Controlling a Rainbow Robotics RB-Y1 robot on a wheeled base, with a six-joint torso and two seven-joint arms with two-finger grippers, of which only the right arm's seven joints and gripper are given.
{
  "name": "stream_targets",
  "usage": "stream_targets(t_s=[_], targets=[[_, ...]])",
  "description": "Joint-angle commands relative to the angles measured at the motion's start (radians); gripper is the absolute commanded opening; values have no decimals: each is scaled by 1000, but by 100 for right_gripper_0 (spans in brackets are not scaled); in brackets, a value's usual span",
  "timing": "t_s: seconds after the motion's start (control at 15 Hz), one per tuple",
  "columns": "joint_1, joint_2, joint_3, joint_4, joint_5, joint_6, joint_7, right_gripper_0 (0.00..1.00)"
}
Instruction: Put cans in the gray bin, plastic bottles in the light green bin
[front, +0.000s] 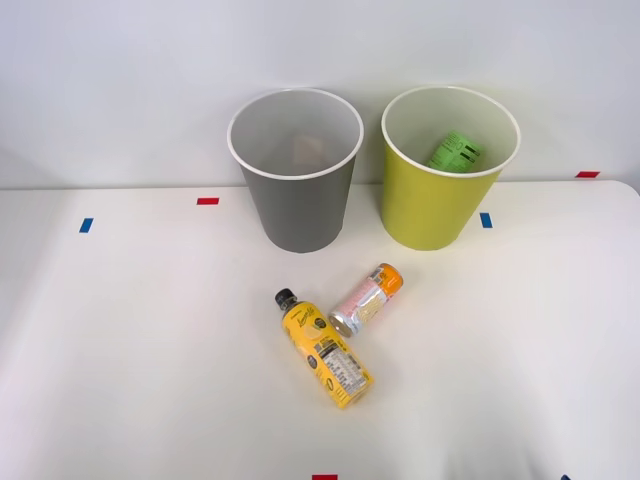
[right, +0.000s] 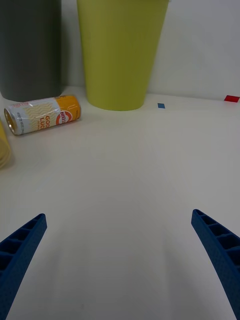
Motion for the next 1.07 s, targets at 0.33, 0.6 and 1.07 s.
stream_targets(t_s=[0.33, 0.6, 1.07], targets=[[0, 0, 0, 0, 0, 0, 0, 100], [0, 0, 0, 0, 0, 0, 0, 100], [0, 0, 0, 0, 0, 0, 0, 100]])
